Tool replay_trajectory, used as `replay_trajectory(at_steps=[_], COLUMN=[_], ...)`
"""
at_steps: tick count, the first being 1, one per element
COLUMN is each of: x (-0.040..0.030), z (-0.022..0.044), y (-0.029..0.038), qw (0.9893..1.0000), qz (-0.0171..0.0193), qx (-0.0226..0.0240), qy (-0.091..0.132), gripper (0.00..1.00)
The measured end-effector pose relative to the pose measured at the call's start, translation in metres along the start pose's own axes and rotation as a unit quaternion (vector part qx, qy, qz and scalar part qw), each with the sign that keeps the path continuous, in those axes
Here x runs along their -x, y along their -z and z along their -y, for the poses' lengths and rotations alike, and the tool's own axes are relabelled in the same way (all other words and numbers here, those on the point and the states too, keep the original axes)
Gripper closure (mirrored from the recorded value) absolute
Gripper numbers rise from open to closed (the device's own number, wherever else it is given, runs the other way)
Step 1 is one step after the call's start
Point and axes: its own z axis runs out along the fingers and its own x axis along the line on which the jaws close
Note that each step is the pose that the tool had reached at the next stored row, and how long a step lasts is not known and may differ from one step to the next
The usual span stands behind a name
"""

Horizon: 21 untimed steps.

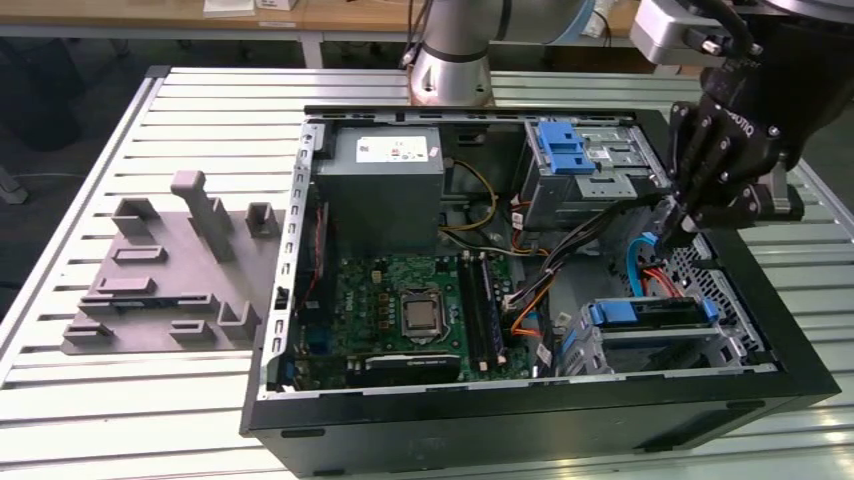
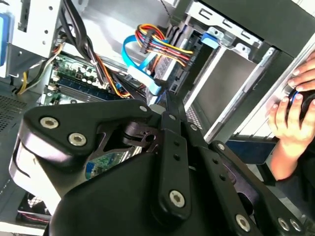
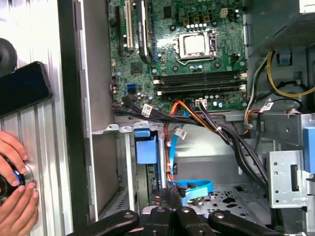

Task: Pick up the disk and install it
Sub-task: 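Insert the second disk wire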

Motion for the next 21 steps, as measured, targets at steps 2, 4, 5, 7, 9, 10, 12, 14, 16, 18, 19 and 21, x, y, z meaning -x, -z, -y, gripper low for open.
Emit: replay_trajectory(at_steps=[2, 4, 5, 7, 9, 10, 12, 14, 16, 18, 19, 21], x=[0.0028, 0.0052, 0.0058, 0.0068, 0.0076, 0.0079, 0.0084, 0.0087, 0.009, 0.0093, 0.0094, 0.0097], z=[-0.0002, -0.0005, -0.0005, -0.0006, -0.0007, -0.0007, -0.0007, -0.0008, -0.0008, -0.0009, -0.0009, -0.0009], y=[0.0001, -0.0007, -0.0014, -0.0034, -0.0053, -0.0062, -0.0082, -0.0104, -0.0129, -0.0157, -0.0171, -0.0199], qw=[1.0, 1.0, 1.0, 1.0, 1.0, 1.0, 1.0, 1.0, 1.0, 1.0, 1.0, 1.0], qz=[-0.0001, -0.0001, -0.0001, -0.0001, -0.0002, -0.0003, -0.0003, -0.0002, -0.0006, -0.0013, -0.0018, -0.0024], qx=[0.0, 0.0, 0.0, 0.0, 0.0, 0.0, 0.0, 0.0, 0.0, -0.0001, -0.0001, -0.0002], qy=[0.0, 0.0, 0.0, 0.0, 0.0, 0.0, 0.0, 0.0, 0.0, 0.0, 0.0, 0.0], gripper=[0.89, 0.89, 0.82, 0.82, 0.81, 0.81, 0.75, 0.75, 0.75, 0.75, 0.75, 0.77])
